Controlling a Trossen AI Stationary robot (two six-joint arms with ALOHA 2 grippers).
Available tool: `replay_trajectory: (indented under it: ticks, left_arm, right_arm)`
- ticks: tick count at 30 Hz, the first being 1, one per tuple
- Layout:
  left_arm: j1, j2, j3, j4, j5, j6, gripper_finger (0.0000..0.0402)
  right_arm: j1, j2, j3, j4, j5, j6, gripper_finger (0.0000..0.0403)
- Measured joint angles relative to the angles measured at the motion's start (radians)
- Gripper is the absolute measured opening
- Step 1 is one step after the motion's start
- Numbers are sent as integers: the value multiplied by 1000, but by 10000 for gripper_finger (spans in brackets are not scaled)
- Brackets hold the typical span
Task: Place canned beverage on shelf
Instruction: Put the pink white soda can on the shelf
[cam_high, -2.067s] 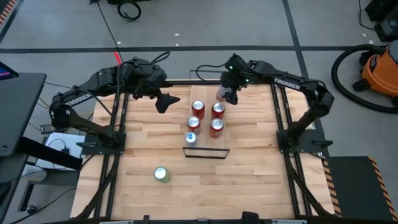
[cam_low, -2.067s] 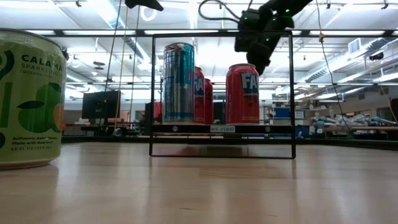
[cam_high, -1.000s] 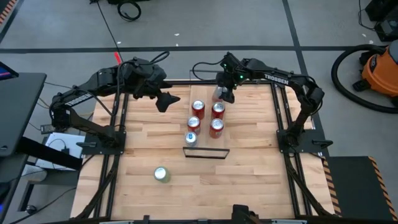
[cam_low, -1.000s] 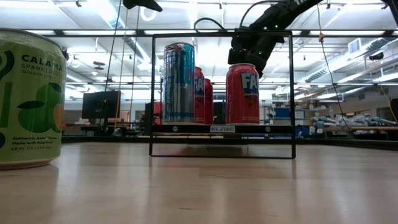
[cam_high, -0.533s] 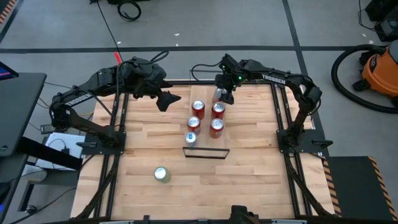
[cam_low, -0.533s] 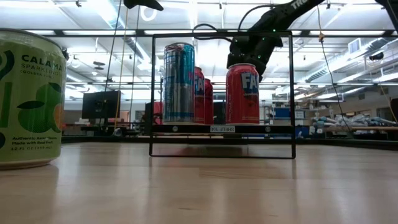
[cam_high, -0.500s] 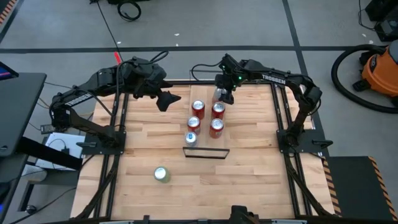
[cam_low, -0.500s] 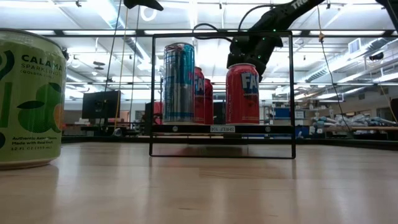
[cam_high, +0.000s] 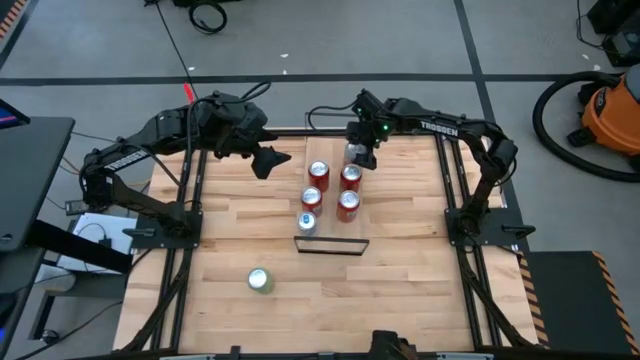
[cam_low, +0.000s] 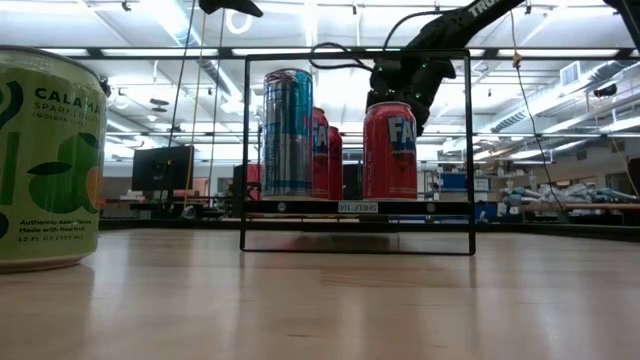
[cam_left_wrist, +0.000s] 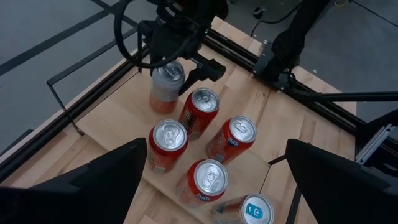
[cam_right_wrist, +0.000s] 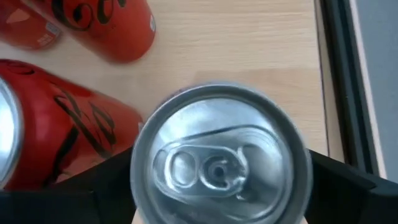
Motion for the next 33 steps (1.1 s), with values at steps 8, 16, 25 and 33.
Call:
replay_trajectory:
  ticks: [8,16,25,33]
  left_arm:
    - [0,0,0,0,0,0,396]
    - [0,0,0,-1,0,0,396]
    - [0,0,0,-2,0,1,396]
    - [0,0,0,-3,15,0,396]
  right_arm:
    - [1,-17,1,2,1,0,379]
    - [6,-35,1,-26,24,1,379]
    - [9,-61,2,-71,57,16,380]
    - [2,-64,2,-118,114,10,380]
